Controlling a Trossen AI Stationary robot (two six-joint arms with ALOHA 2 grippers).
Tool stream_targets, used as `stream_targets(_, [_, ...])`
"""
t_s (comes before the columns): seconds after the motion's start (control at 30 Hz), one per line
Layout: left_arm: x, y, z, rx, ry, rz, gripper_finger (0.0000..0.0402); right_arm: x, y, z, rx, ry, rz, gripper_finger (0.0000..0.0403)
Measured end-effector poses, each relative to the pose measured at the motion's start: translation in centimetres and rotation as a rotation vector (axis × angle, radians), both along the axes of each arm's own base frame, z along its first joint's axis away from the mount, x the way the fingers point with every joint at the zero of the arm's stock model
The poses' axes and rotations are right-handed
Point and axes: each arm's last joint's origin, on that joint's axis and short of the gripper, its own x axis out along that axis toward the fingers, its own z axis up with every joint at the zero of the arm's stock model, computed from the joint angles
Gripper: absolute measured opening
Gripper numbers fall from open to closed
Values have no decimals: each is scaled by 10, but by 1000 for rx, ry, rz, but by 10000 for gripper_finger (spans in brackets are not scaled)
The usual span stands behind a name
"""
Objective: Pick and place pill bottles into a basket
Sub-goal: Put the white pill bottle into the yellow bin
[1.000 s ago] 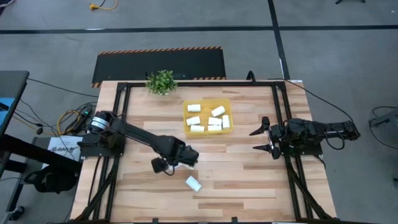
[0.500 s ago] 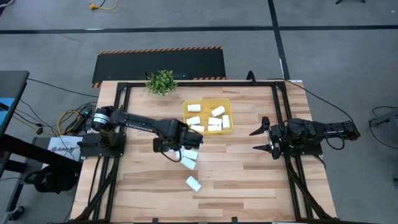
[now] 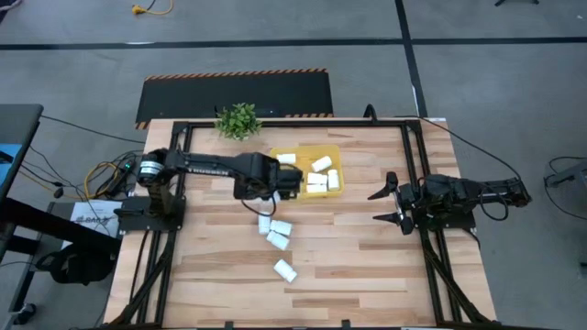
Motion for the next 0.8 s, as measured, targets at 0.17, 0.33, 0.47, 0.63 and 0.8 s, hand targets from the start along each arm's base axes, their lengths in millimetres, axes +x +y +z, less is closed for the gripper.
stream_targets(0.17, [5,29,1,11,-67,95,317,0,0,0,0,0,0,286])
stream_targets(0.33, [8,60,2,18,-143,175,321,0,0,0,0,0,0,286])
stream_targets(0.47, [9,82,4,30,-204,218,321,0,0,0,0,0,0,286])
stream_targets(0.63, [7,106,5,46,-245,258,321,0,0,0,0,0,0,286])
stream_targets(0.8, [10,122,-1,26,-244,281,320,0,0,0,0,0,0,286])
